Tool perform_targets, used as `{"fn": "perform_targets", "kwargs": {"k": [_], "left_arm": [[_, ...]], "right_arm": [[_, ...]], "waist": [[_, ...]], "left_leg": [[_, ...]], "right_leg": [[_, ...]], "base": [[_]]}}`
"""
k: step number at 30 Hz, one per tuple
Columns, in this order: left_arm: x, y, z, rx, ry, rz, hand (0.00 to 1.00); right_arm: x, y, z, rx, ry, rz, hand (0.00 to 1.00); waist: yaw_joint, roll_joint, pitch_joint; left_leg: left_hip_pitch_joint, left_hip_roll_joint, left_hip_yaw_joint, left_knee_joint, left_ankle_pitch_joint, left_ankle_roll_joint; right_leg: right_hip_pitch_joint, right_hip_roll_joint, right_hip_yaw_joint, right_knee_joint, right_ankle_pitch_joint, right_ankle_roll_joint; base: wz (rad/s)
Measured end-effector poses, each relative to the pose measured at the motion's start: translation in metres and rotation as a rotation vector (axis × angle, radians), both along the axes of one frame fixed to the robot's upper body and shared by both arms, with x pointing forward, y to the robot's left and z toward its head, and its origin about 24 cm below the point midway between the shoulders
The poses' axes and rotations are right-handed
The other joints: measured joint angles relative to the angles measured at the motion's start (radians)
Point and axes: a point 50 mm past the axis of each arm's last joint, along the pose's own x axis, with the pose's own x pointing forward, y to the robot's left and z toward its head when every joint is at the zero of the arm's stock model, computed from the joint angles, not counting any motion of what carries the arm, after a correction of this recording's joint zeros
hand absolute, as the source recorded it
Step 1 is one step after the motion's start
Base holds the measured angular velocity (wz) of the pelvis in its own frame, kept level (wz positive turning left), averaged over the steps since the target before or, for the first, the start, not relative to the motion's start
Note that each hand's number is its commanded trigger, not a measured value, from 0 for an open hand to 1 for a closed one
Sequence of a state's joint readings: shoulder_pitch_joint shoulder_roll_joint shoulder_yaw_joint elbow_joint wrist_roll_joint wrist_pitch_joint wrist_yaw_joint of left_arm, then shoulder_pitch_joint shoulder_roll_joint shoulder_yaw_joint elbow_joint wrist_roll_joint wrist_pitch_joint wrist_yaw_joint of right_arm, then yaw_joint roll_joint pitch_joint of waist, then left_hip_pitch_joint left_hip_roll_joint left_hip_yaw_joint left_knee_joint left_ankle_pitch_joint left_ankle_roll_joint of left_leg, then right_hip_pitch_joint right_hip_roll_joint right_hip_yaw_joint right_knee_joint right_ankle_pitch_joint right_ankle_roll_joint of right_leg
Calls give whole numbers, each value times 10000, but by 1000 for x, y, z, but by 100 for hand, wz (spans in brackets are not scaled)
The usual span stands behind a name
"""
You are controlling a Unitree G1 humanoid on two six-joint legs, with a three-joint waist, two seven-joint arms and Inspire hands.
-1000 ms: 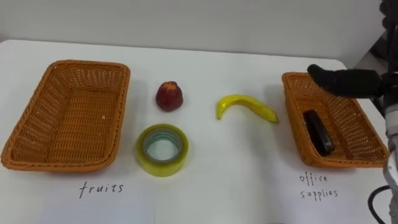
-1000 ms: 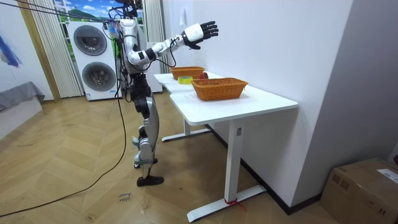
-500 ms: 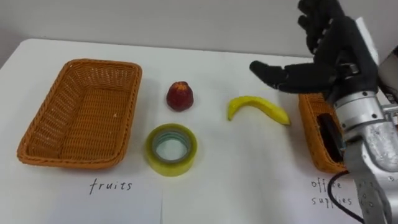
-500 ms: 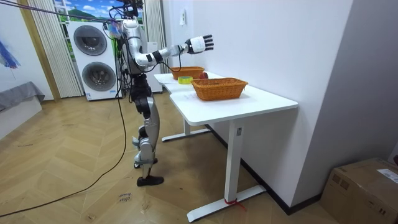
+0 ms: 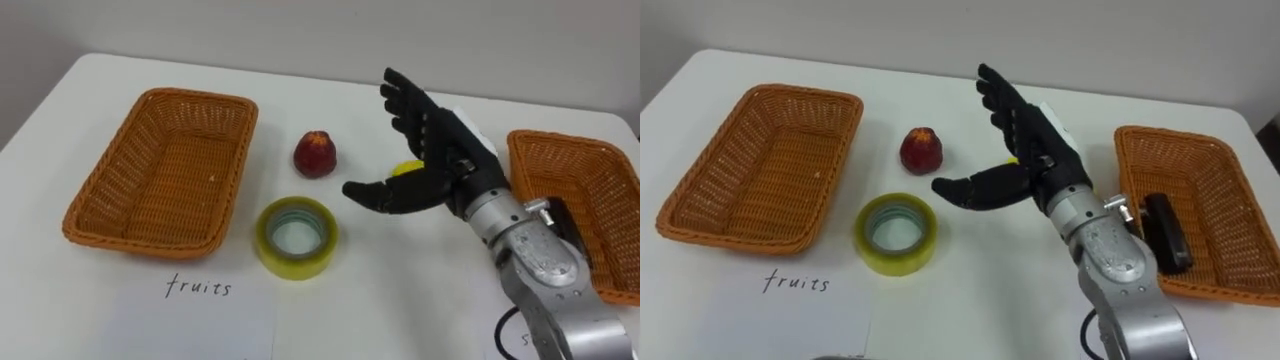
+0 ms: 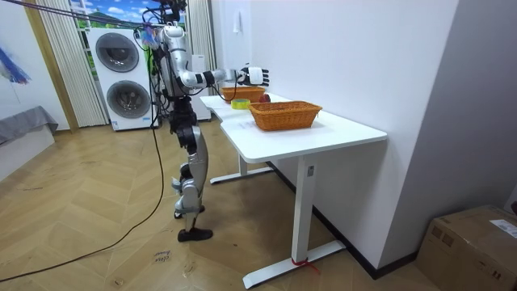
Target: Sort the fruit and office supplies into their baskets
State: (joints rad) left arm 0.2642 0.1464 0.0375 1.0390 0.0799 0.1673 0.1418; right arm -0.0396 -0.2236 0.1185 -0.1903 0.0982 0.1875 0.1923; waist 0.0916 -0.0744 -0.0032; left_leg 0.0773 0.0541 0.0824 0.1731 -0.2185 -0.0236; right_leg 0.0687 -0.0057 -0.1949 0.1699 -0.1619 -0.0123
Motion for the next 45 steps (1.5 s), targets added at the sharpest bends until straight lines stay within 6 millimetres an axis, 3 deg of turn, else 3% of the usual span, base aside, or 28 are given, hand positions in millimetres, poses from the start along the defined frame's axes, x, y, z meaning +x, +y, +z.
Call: {"fn": "perform_targets", "kwargs": {"k": [35, 41, 45], "left_arm": [[4, -1, 1, -144, -143, -73, 0], [7, -1, 1, -133, -250, -105, 0], [7, -1, 1, -131, -248, -104, 0]], "right_arm": [[-1, 8, -20, -815, 897, 510, 0], [-3, 12, -40, -954, 1753, 680, 0], [-3, 11, -40, -941, 1773, 638, 0]], "waist": [[112, 31, 9], [256, 28, 11], [271, 29, 14]], "left_leg": [[-108, -43, -15, -9, 2, 10], [-119, -62, -52, 97, 12, 25], [-133, -63, -70, 68, 12, 26]], "right_leg": [[-63, -38, -8, -8, -2, 2], [-42, -60, -4, 1, -2, 3], [-30, -61, -13, 9, -1, 2]], "base": [[0], [1], [0]]}}
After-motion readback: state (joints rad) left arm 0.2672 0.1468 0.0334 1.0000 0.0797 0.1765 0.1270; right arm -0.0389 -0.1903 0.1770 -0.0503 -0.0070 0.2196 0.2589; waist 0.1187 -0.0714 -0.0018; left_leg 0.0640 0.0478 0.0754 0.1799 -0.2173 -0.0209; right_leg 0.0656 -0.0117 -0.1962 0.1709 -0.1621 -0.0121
